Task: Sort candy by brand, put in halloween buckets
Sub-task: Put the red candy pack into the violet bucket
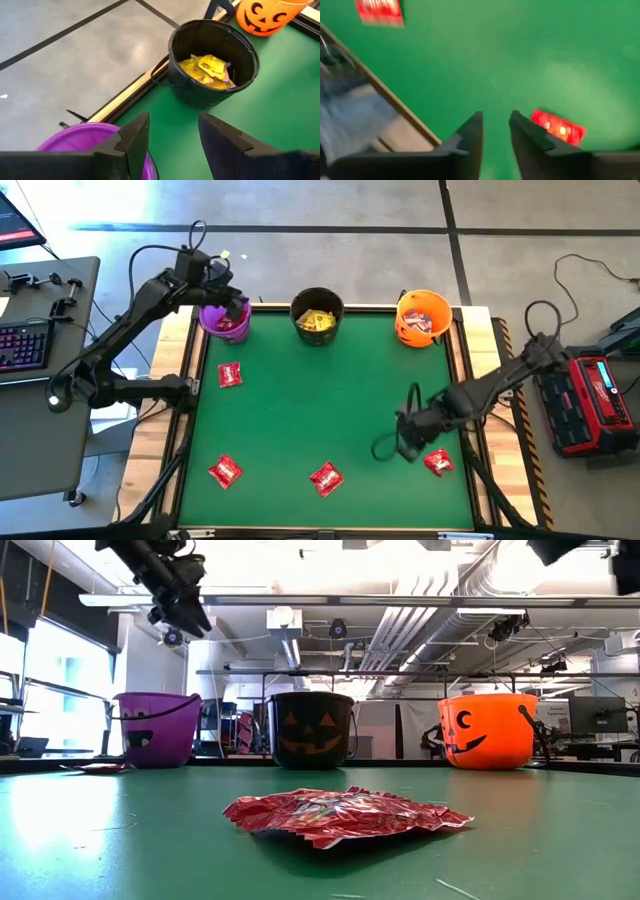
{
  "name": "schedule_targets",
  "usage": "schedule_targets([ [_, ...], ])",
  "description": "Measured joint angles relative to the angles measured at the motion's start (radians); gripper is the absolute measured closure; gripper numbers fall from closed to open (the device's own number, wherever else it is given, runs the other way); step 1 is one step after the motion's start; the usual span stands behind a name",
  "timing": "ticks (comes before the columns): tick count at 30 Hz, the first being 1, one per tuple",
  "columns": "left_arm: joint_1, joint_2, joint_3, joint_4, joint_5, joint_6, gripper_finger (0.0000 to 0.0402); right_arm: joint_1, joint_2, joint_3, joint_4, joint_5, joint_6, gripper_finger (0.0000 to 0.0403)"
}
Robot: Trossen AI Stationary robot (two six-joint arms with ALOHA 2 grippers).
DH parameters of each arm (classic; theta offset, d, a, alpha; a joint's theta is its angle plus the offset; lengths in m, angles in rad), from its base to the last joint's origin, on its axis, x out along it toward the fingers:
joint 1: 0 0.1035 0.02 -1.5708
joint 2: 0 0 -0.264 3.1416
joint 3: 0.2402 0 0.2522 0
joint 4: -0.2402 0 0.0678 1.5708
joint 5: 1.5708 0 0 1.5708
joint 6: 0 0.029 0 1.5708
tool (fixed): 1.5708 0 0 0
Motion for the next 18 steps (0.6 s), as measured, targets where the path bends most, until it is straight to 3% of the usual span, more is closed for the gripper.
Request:
schedule_targets([
  [7,-0.052,0.009,0.0,0.003,-0.003,0.014,0.0241,0.113,0.088,-0.07,-0.043,-0.086,-0.047,0.0221],
  [18,-0.119,0.009,-0.001,0.013,-0.005,0.033,0.0241,0.172,0.249,-0.205,0.106,-0.115,-0.217,0.0211],
])
